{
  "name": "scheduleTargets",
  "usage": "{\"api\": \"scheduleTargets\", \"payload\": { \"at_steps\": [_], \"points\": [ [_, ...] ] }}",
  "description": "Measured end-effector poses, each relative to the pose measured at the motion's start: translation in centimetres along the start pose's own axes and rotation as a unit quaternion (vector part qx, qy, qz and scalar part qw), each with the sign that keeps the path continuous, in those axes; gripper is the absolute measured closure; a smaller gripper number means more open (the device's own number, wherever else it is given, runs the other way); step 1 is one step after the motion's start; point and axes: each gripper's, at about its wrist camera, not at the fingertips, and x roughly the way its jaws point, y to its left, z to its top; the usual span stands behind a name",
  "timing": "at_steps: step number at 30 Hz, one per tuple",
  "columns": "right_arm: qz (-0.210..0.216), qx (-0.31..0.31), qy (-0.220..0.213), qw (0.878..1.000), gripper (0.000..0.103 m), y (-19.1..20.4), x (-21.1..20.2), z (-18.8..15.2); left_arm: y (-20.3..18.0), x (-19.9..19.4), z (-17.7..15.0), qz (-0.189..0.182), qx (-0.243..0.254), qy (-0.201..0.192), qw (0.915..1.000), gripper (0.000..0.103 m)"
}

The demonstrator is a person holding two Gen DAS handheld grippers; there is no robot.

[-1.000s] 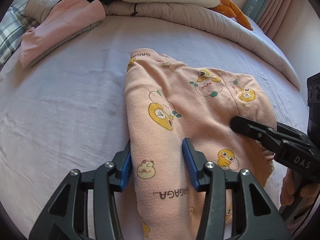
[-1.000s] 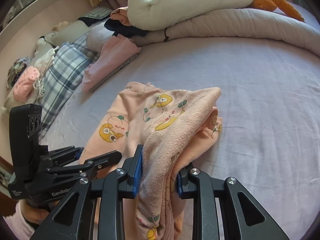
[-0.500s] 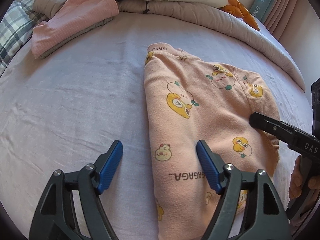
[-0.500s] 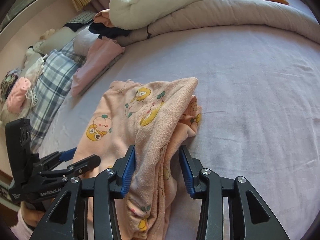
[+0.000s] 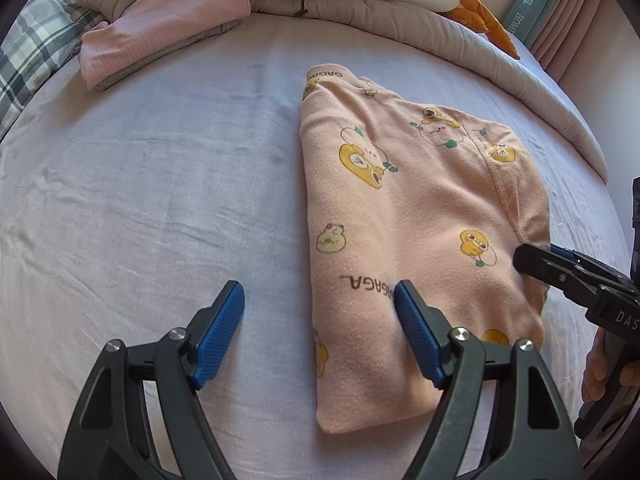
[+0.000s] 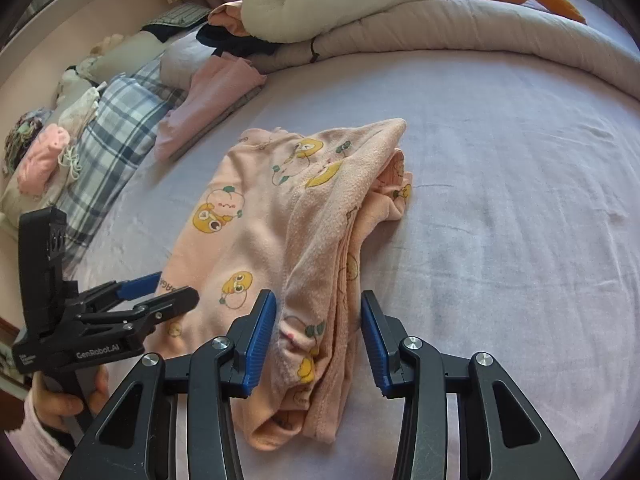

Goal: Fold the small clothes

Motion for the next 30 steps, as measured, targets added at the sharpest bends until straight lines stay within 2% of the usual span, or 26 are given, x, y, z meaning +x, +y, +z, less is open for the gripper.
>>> {"api": "scheduleTargets", "payload": {
  "at_steps": [5, 7, 10, 20, 25, 30],
  "points": [
    [0.019, -0.009, 0.006, 1.000, 0.056, 0.5, -0.4, -1.1, 0.4, -0.2, -1.1, 0.003, 0.000, 0.003, 1.0000, 0.021],
    [0.007, -0.012, 0.021, 1.000, 0.056, 0.6, 0.5, -1.6, 0.4, -0.2, -1.4, 0.006, 0.001, 0.004, 1.0000, 0.021],
    [-0.014, -0.026, 0.018, 0.999, 0.055, 1.1, 0.6, -2.0, 0.2, -0.4, -1.9, 0.014, 0.007, 0.007, 0.9999, 0.021],
    [-0.028, -0.041, 0.021, 0.999, 0.055, 2.5, -1.1, -3.2, -0.1, -2.0, -3.4, 0.021, 0.003, 0.014, 0.9997, 0.022],
    [-0.022, -0.051, 0.009, 0.998, 0.048, 3.4, -2.6, -3.6, -0.4, -3.5, -4.0, 0.026, 0.009, 0.009, 0.9996, 0.022],
    [-0.022, -0.061, -0.010, 0.998, 0.039, 4.8, -4.3, -3.9, -0.5, -5.5, -4.3, 0.031, 0.004, -0.004, 0.9995, 0.016]
  ]
}}
